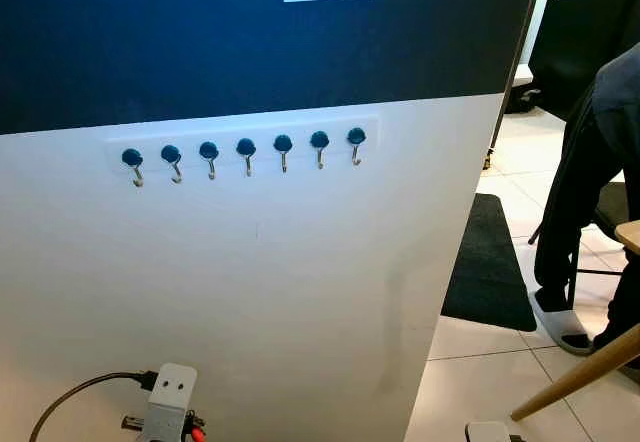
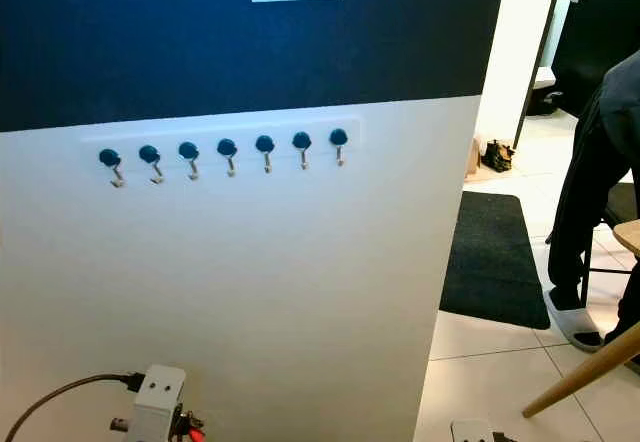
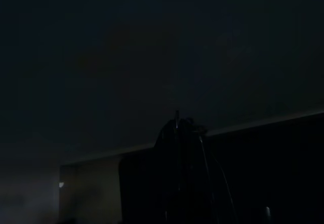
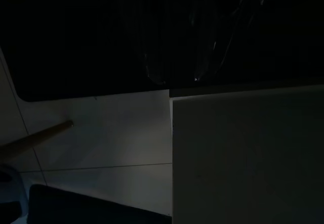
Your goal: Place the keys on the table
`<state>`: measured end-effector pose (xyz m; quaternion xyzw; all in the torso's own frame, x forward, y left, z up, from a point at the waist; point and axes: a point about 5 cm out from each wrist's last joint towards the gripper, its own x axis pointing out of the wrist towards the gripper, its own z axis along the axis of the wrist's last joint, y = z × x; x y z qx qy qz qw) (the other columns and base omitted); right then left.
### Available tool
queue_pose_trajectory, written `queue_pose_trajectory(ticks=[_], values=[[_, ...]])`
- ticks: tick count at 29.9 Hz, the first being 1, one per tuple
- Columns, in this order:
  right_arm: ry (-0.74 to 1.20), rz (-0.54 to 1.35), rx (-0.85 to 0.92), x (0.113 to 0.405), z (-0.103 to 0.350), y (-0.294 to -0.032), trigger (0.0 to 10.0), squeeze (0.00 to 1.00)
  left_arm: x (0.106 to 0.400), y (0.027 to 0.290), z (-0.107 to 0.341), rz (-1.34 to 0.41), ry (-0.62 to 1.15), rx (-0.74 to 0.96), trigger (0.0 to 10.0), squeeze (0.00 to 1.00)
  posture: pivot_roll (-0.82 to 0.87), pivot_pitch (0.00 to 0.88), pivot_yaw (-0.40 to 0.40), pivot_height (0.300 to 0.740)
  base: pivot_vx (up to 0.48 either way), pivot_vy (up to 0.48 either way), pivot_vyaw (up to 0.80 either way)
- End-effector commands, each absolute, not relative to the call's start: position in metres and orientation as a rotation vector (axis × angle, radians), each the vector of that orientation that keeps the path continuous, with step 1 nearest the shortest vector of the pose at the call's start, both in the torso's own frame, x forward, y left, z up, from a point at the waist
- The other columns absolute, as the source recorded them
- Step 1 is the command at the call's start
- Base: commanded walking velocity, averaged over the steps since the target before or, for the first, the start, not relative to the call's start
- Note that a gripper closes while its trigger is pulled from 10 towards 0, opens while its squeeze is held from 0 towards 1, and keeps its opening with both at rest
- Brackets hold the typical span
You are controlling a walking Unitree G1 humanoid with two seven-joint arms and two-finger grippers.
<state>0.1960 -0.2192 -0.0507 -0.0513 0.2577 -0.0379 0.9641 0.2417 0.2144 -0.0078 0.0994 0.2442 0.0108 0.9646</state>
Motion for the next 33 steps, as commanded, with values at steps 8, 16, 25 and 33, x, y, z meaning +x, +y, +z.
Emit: queue_pose_trajectory(ticks=[8,16,25,33], values=[[0.544,-0.088,-0.081,0.1909,-0.0547,-0.2184,10.0,0.00,0.2399,0.2125,-0.0107,0.007,0.497,0.216,10.0,0.00,0.05,0.085,0.086,0.740,0.000,-0.453,-0.59],[0.545,-0.090,-0.081,0.1907,-0.0548,-0.2190,10.0,0.00,0.2398,0.2121,-0.0109,0.006,0.497,0.215,10.0,0.00,0.05,0.084,0.086,0.740,0.000,-0.480,-0.78],[0.548,-0.093,-0.080,0.1892,-0.0553,-0.2201,10.0,0.00,0.2391,0.2122,-0.0120,0.004,0.498,0.216,10.0,0.00,0.05,0.087,0.086,0.740,0.000,-0.428,-0.78],[0.547,-0.092,-0.081,0.1896,-0.0550,-0.2205,10.0,0.00,0.2391,0.2116,-0.0125,0.002,0.498,0.217,10.0,0.00,0.05,0.085,0.084,0.740,0.000,-0.425,-0.78]])
